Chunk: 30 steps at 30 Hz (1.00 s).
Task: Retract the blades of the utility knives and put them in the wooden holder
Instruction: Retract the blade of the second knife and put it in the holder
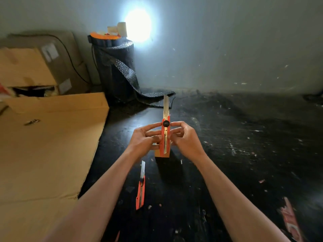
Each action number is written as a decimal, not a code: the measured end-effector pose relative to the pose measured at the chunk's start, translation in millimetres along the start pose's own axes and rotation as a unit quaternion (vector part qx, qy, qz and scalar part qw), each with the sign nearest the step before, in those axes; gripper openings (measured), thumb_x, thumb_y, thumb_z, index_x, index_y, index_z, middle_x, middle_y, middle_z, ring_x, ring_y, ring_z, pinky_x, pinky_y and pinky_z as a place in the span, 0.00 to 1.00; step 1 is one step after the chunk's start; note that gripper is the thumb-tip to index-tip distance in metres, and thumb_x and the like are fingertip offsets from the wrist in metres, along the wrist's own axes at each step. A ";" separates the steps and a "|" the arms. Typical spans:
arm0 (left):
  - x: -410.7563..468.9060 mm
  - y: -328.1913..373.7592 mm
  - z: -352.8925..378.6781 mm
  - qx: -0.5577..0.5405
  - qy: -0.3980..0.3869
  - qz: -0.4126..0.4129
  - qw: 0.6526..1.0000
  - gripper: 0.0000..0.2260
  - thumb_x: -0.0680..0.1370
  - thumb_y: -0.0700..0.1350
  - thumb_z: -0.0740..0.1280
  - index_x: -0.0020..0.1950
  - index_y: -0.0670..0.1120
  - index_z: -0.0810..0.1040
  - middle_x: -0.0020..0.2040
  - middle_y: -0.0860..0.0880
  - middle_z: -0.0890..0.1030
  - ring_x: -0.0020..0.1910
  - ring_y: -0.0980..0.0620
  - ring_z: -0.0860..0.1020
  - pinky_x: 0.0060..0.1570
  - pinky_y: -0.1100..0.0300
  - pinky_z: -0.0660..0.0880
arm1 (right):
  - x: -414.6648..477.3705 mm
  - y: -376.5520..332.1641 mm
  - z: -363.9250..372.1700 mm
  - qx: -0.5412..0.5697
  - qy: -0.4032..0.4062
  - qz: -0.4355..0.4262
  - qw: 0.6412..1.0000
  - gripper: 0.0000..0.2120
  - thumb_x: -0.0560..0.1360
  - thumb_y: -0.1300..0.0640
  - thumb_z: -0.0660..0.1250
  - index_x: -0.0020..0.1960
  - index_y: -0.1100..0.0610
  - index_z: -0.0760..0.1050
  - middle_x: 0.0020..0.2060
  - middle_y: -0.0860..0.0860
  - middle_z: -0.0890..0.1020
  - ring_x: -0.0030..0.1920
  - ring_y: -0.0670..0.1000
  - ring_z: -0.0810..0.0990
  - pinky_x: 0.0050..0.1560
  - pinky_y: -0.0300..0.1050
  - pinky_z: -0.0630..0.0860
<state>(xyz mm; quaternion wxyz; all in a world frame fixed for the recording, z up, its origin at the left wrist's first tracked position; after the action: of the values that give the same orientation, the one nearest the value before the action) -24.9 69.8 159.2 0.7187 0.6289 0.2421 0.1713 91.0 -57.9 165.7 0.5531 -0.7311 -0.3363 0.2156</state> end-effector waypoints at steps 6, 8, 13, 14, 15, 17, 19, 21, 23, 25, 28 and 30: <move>-3.8 35.6 1.4 0.002 -0.009 0.042 0.999 0.24 0.77 0.23 0.64 0.68 0.43 0.79 0.50 0.43 0.88 0.45 0.48 0.88 0.43 0.51 0.85 | 14.0 -46.1 -6.9 -0.092 0.040 -0.097 0.990 0.14 0.80 0.58 0.69 0.64 0.47 0.77 0.54 0.47 0.84 0.51 0.44 0.83 0.46 0.37 0.82; -6.0 45.5 2.3 0.002 -0.010 0.058 0.998 0.23 0.77 0.23 0.64 0.67 0.43 0.80 0.50 0.43 0.88 0.45 0.48 0.88 0.42 0.52 0.85 | 14.3 -55.3 -8.9 -0.097 0.045 -0.108 0.988 0.13 0.80 0.57 0.69 0.64 0.48 0.78 0.55 0.47 0.84 0.54 0.47 0.83 0.52 0.45 0.83; -7.8 57.6 1.6 0.014 -0.007 0.072 0.997 0.22 0.77 0.25 0.66 0.65 0.45 0.81 0.48 0.45 0.89 0.45 0.48 0.88 0.39 0.54 0.84 | 13.4 -65.6 -11.3 -0.093 0.049 -0.109 0.988 0.11 0.80 0.57 0.69 0.61 0.48 0.79 0.55 0.47 0.84 0.56 0.49 0.83 0.57 0.54 0.83; -7.0 57.9 1.4 0.012 -0.007 0.073 0.997 0.23 0.77 0.25 0.67 0.65 0.45 0.81 0.49 0.45 0.89 0.46 0.48 0.88 0.39 0.54 0.84 | 13.5 -65.5 -11.8 -0.098 0.045 -0.108 0.988 0.10 0.80 0.58 0.70 0.61 0.49 0.80 0.55 0.47 0.84 0.56 0.49 0.83 0.57 0.54 0.83; -6.7 58.8 1.6 0.010 -0.004 0.073 0.997 0.23 0.77 0.25 0.67 0.66 0.45 0.81 0.49 0.45 0.89 0.46 0.48 0.88 0.39 0.54 0.84 | 12.9 -65.8 -12.3 -0.104 0.040 -0.108 0.988 0.10 0.80 0.58 0.70 0.60 0.49 0.80 0.55 0.47 0.84 0.56 0.49 0.83 0.58 0.53 0.83; -6.0 61.2 2.3 0.005 0.002 0.076 0.997 0.23 0.77 0.25 0.67 0.66 0.45 0.81 0.48 0.46 0.89 0.45 0.49 0.88 0.38 0.55 0.84 | 11.5 -65.3 -13.5 -0.116 0.029 -0.108 0.987 0.10 0.80 0.58 0.70 0.60 0.50 0.80 0.55 0.47 0.85 0.56 0.49 0.83 0.56 0.50 0.83; -5.6 65.1 3.5 -0.001 0.006 0.078 0.997 0.22 0.77 0.25 0.68 0.66 0.45 0.81 0.46 0.49 0.89 0.43 0.51 0.88 0.36 0.58 0.83 | 9.4 -64.1 -14.3 -0.126 0.021 -0.110 0.986 0.11 0.80 0.59 0.70 0.61 0.51 0.80 0.55 0.47 0.84 0.55 0.47 0.82 0.51 0.40 0.80; -4.9 69.0 4.5 -0.012 0.007 0.073 0.997 0.22 0.77 0.26 0.67 0.65 0.46 0.81 0.46 0.50 0.89 0.43 0.52 0.89 0.35 0.59 0.83 | 7.0 -63.1 -14.7 -0.125 0.017 -0.111 0.986 0.11 0.79 0.59 0.70 0.61 0.51 0.80 0.54 0.46 0.84 0.53 0.45 0.82 0.46 0.33 0.76; -2.6 72.5 4.5 -0.020 0.013 0.069 0.997 0.21 0.77 0.26 0.68 0.65 0.45 0.82 0.46 0.50 0.89 0.43 0.51 0.89 0.34 0.58 0.83 | 5.0 -60.4 -14.6 -0.118 0.010 -0.110 0.987 0.10 0.79 0.59 0.71 0.60 0.51 0.80 0.53 0.45 0.83 0.52 0.45 0.82 0.45 0.34 0.78; -0.3 74.4 5.3 -0.013 0.019 0.067 0.997 0.21 0.77 0.27 0.68 0.65 0.45 0.81 0.46 0.50 0.89 0.43 0.52 0.89 0.34 0.59 0.83 | 3.0 -56.6 -14.6 -0.110 0.006 -0.105 0.988 0.10 0.79 0.59 0.71 0.58 0.50 0.80 0.53 0.45 0.84 0.52 0.47 0.83 0.50 0.42 0.83; 2.7 73.7 7.5 -0.007 0.019 0.064 0.998 0.21 0.77 0.27 0.68 0.66 0.45 0.81 0.49 0.47 0.89 0.45 0.51 0.89 0.36 0.57 0.84 | 1.0 -51.3 -15.8 -0.099 0.005 -0.104 0.990 0.09 0.79 0.59 0.71 0.56 0.48 0.80 0.51 0.43 0.84 0.53 0.47 0.84 0.53 0.51 0.85; 3.8 72.5 10.0 -0.004 0.018 0.064 0.998 0.22 0.77 0.26 0.67 0.66 0.45 0.81 0.51 0.46 0.89 0.46 0.50 0.88 0.37 0.57 0.84 | -0.7 -49.9 -16.8 -0.100 0.008 -0.104 0.989 0.09 0.78 0.59 0.71 0.55 0.46 0.80 0.51 0.42 0.84 0.53 0.47 0.84 0.55 0.51 0.84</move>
<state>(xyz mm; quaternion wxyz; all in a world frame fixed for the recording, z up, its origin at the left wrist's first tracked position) -11.9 74.6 231.1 0.7041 0.6374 0.2137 0.2289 89.4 -61.5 218.2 0.4995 -0.7454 -0.4260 0.1159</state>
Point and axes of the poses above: each hand's wrist, its own x-axis towards the middle knuckle, its own z-axis out of the palm, y = z × x, the point moved 2 cm from there along x, towards the middle knuckle
